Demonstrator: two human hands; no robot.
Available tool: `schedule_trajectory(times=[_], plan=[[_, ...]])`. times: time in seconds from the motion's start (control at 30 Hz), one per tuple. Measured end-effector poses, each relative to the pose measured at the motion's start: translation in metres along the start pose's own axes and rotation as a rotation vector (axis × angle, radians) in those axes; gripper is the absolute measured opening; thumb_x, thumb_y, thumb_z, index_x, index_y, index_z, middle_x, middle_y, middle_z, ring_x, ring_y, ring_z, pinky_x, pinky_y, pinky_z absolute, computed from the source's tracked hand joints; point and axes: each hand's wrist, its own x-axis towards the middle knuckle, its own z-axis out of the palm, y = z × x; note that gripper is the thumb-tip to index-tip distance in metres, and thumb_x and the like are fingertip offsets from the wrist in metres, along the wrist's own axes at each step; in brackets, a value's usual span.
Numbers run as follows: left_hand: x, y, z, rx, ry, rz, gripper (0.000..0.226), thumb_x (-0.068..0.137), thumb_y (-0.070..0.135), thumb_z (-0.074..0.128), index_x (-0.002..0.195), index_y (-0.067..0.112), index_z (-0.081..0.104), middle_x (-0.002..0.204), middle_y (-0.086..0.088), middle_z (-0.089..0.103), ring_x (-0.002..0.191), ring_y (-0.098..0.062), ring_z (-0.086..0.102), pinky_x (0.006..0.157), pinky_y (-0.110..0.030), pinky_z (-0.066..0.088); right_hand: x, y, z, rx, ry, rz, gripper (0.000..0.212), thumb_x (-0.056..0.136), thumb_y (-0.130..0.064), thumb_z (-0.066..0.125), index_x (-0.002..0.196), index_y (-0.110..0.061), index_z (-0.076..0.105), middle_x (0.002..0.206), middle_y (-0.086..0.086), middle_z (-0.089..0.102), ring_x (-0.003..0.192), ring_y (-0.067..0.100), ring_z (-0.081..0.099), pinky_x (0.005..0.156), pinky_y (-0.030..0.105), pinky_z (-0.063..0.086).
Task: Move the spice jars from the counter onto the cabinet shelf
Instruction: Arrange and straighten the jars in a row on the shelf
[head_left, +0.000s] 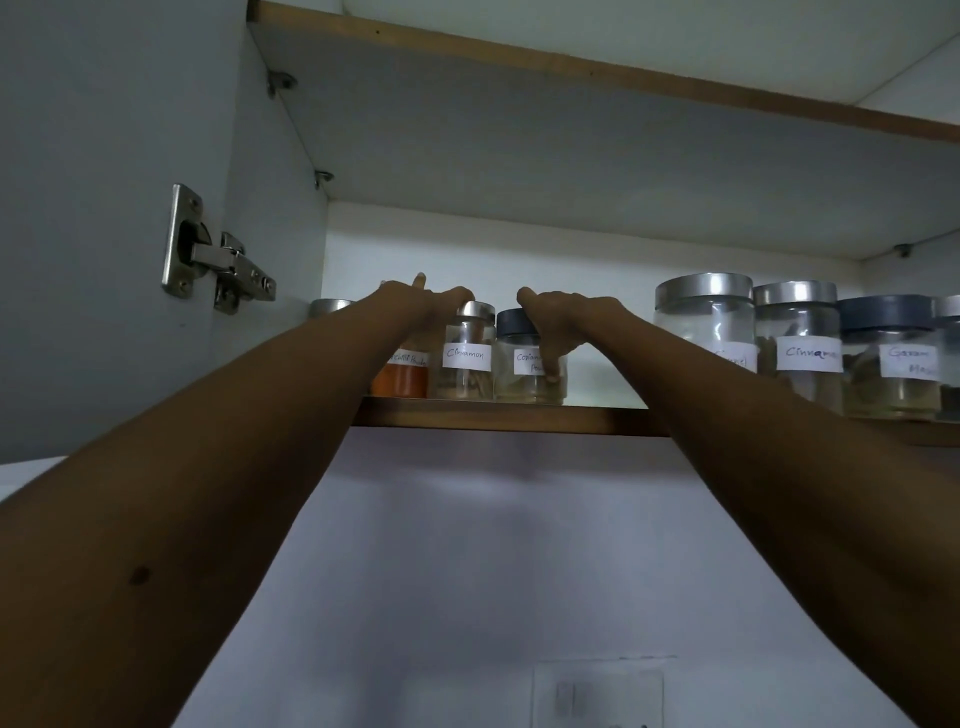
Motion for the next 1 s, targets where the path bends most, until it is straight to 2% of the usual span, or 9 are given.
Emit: schedule_trajectory(times=[0.07, 0.13, 0.2, 0.3, 0.4, 0.7, 0.9, 0.97, 1.0], plan=[[0.001, 0.002, 0.002, 0.028, 0.016, 0.01, 0.096, 0.051, 0.072, 0.047, 0.137, 0.042, 0.019, 0.158, -0.01, 0.003, 0.143, -0.039, -0.007, 0.109, -0.063, 0.012, 0.004, 0.002, 0.001, -0.005, -0.003, 0.014, 0.086, 0.057, -0.018, 0.086, 0.122, -0.011, 0.031, 0.113, 0.012, 0.053, 0.101, 0.029, 0.056, 0.089, 0.044, 0.049], [-0.002, 0.003, 0.002, 0.043, 0.023, 0.008, 0.087, 0.067, 0.068, 0.056, 0.139, 0.038, 0.018, 0.157, -0.012, -0.001, 0.141, -0.043, -0.009, 0.11, -0.063, 0.01, 0.005, 0.004, 0.004, -0.014, 0.003, 0.022, 0.085, 0.058, -0.018, 0.086, 0.122, -0.01, 0.031, 0.113, 0.012, 0.053, 0.099, 0.029, 0.056, 0.087, 0.041, 0.049], [0.0, 0.003, 0.005, 0.033, 0.06, -0.012, 0.071, 0.084, 0.056, 0.055, 0.141, 0.037, 0.017, 0.157, -0.012, -0.007, 0.14, -0.046, -0.008, 0.11, -0.061, 0.011, 0.007, 0.005, 0.007, -0.019, 0.012, 0.031, 0.084, 0.061, -0.016, 0.084, 0.124, -0.009, 0.029, 0.112, 0.013, 0.053, 0.096, 0.028, 0.054, 0.082, 0.039, 0.047], [0.004, 0.007, 0.012, 0.103, 0.129, 0.007, 0.069, 0.091, 0.03, 0.057, 0.144, 0.032, 0.013, 0.156, -0.017, -0.005, 0.143, -0.041, 0.002, 0.112, -0.059, 0.008, 0.011, 0.007, 0.013, -0.021, 0.012, 0.037, 0.084, 0.063, -0.012, 0.082, 0.125, -0.008, 0.026, 0.114, 0.014, 0.053, 0.099, 0.03, 0.056, 0.084, 0.04, 0.048], [0.006, 0.012, 0.015, 0.156, 0.139, 0.004, 0.071, 0.093, 0.021, 0.054, 0.147, 0.025, 0.009, 0.155, -0.019, -0.008, 0.142, -0.039, 0.014, 0.113, -0.057, 0.003, 0.016, 0.008, 0.018, -0.026, 0.013, 0.047, 0.082, 0.066, -0.008, 0.08, 0.126, -0.008, 0.024, 0.114, 0.015, 0.054, 0.099, 0.03, 0.057, 0.081, 0.039, 0.048], [0.012, 0.019, 0.026, 0.308, 0.15, -0.001, 0.071, 0.097, 0.023, 0.047, 0.149, 0.019, -0.001, 0.158, -0.005, 0.0, 0.143, -0.031, -0.015, 0.108, -0.066, -0.006, 0.035, 0.014, 0.034, -0.045, 0.021, 0.054, 0.077, 0.068, -0.005, 0.077, 0.124, -0.007, 0.025, 0.116, 0.015, 0.052, 0.103, 0.03, 0.056, 0.084, 0.038, 0.048], [0.012, 0.017, 0.035, 0.414, 0.245, 0.001, 0.066, 0.1, 0.029, 0.037, 0.149, 0.02, -0.006, 0.157, -0.015, -0.002, 0.142, -0.035, -0.018, 0.106, -0.066, -0.014, 0.042, 0.016, 0.041, -0.096, 0.078, 0.047, 0.075, 0.071, -0.011, 0.076, 0.128, -0.007, 0.028, 0.13, 0.016, 0.044, 0.124, 0.031, 0.038, 0.087, 0.037, 0.039], [0.012, 0.016, 0.038, 0.443, 0.297, -0.003, 0.068, 0.1, 0.029, 0.037, 0.148, 0.02, -0.009, 0.156, -0.019, -0.007, 0.142, -0.034, -0.019, 0.105, -0.065, -0.015, 0.04, 0.014, 0.043, -0.099, 0.063, 0.069, 0.084, 0.07, -0.009, 0.077, 0.135, -0.006, 0.023, 0.144, 0.02, 0.029, 0.136, 0.037, 0.023, 0.099, 0.041, 0.037], [0.011, 0.016, 0.038, 0.45, 0.331, -0.002, 0.071, 0.099, 0.031, 0.039, 0.148, 0.018, -0.011, 0.155, -0.021, -0.009, 0.141, -0.033, -0.02, 0.105, -0.064, -0.014, 0.038, 0.012, 0.044, -0.072, 0.042, 0.089, 0.092, 0.071, -0.008, 0.077, 0.14, -0.005, 0.017, 0.151, 0.021, 0.014, 0.14, 0.04, 0.011, 0.106, 0.044, 0.032]])
